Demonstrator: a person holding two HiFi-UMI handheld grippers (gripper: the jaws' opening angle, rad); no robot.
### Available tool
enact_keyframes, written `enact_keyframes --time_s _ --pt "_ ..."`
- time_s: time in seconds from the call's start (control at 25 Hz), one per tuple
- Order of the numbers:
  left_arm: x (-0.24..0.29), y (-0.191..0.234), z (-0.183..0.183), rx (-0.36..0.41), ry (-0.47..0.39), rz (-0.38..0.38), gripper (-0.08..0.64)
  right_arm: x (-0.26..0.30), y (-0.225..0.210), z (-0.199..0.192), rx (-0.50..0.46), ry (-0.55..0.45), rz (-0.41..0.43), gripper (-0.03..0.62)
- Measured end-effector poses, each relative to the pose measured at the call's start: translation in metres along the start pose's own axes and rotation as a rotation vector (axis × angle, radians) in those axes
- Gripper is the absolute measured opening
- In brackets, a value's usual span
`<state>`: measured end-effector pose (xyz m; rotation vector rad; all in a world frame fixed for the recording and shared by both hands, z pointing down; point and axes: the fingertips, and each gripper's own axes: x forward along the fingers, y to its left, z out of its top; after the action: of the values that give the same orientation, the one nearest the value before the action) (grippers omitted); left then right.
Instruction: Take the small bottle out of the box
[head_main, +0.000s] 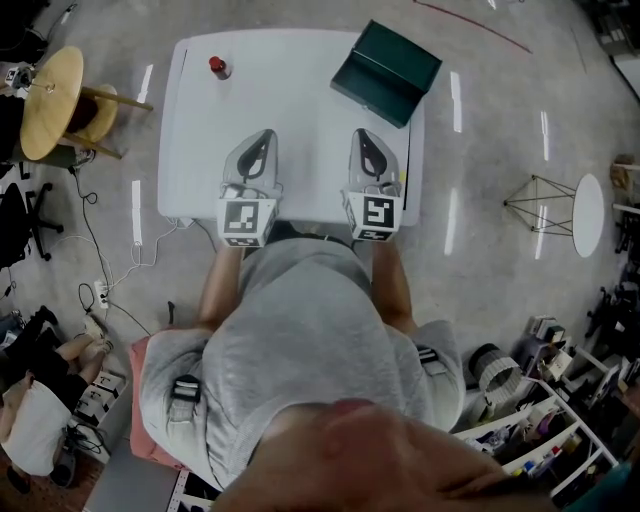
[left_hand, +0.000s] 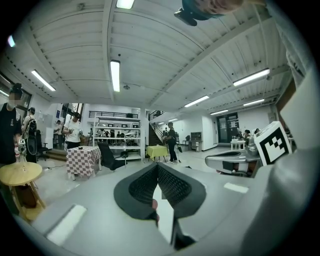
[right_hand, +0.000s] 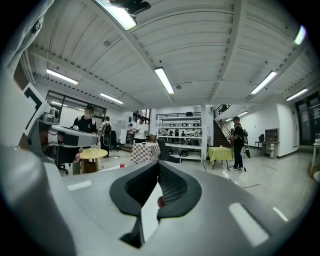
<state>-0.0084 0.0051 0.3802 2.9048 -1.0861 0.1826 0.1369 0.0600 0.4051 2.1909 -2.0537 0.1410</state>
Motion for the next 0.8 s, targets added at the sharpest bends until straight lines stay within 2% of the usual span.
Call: enact_keyframes --time_s 0.8 --pt "-0.0005 -0.0098 0.0010 0.000 -0.001 -0.013 0.012 -0.0077 -0.0027 0.0015 -0.007 -0.009 0.000 0.003"
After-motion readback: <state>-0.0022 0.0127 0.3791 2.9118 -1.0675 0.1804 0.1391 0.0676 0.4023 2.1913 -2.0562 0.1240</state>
